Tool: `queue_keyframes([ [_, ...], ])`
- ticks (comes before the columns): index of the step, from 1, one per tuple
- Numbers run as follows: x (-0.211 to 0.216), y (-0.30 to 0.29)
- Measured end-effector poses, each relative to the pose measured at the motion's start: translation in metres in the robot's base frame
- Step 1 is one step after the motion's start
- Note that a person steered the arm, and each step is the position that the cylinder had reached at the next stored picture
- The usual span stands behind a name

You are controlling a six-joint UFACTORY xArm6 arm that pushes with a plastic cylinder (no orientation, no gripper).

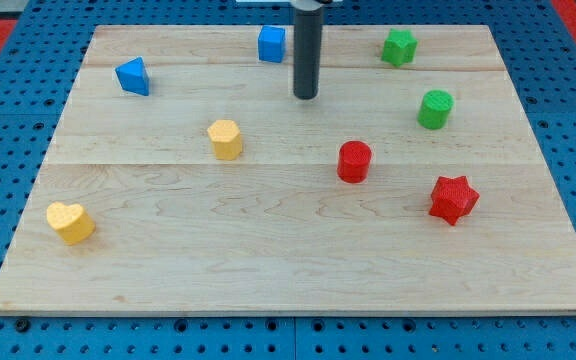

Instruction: Move the yellow heart towards the left center

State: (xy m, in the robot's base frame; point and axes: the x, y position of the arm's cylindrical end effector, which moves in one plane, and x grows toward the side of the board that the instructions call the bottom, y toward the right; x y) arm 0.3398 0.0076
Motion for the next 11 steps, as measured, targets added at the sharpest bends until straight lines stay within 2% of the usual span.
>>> queue_keyframes([
  [4, 0.2, -0.106],
  [6, 0.217, -0.15],
  [7, 0.224, -0.195],
  [9, 0.243, -0.225],
  [10, 0.201, -0.231],
  [11, 0.182, -0.232],
])
